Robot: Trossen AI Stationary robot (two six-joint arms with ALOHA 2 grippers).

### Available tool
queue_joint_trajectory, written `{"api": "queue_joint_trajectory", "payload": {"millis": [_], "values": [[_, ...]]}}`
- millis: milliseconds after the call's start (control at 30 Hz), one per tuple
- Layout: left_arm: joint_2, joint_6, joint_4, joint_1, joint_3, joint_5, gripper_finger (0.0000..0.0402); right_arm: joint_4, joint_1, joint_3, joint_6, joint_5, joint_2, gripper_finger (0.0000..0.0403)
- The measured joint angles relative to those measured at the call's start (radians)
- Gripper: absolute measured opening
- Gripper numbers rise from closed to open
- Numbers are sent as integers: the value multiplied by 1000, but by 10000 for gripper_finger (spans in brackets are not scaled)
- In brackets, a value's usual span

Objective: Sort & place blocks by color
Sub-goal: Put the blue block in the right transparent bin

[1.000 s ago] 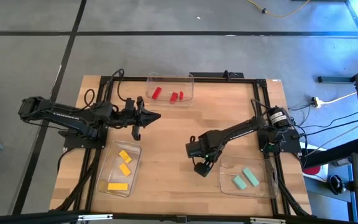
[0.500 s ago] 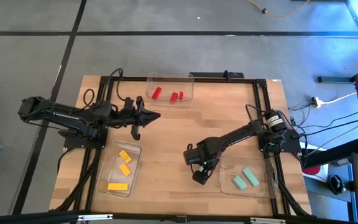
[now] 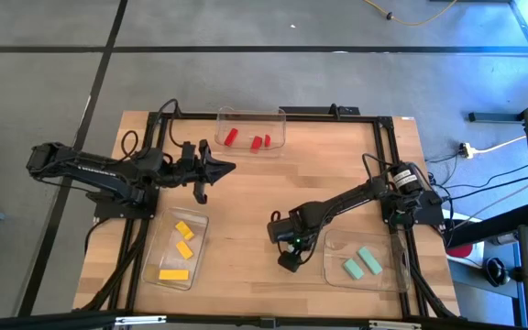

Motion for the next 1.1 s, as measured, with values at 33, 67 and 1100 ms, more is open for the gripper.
{"api": "queue_joint_trajectory", "payload": {"millis": [33, 67, 1100], "values": [[0, 0, 0, 0, 0, 0, 0, 3, 0, 0, 0, 0, 0, 316], [0, 0, -1, 0, 0, 0, 0, 5, 0, 0, -2, 1, 0, 316], [0, -44, -1, 0, 0, -5, 0, 129, -75, 0, -190, 155, 0, 316]]}}
